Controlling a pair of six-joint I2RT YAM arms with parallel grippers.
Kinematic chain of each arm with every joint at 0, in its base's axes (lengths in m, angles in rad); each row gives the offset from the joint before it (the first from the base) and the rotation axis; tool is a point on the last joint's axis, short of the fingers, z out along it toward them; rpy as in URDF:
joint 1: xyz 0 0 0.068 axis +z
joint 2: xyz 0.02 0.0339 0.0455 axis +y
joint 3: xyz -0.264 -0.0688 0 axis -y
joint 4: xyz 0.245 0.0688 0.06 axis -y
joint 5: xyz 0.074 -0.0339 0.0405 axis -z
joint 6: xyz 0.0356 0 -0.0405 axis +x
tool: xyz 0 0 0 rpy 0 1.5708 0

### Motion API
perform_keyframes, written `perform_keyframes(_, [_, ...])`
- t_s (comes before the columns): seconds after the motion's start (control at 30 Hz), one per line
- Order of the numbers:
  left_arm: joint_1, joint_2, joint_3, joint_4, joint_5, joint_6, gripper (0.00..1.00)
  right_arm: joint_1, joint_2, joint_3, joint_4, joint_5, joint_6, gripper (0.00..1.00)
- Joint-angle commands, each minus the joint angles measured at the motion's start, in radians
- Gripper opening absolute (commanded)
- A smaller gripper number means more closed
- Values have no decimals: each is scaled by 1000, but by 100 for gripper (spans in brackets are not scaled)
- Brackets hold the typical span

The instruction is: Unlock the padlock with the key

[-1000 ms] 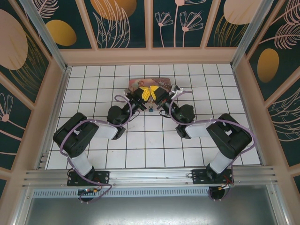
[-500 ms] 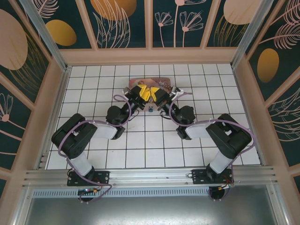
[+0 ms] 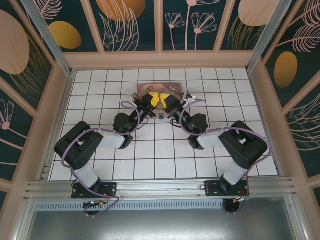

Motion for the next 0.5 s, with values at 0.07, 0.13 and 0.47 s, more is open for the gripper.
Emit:
perform_keyframes(0.07, [-4, -28, -16, 203, 14, 35, 0, -11, -41, -43, 5, -11, -23, 11])
perform_keyframes(0.13, [-4, -23, -33, 194, 26, 61, 0, -27, -97, -87, -48, -8, -37, 38])
perform_keyframes(0.47, [10, -44, 61, -274, 336, 573, 0, -122, -547, -60, -923, -64, -427, 53])
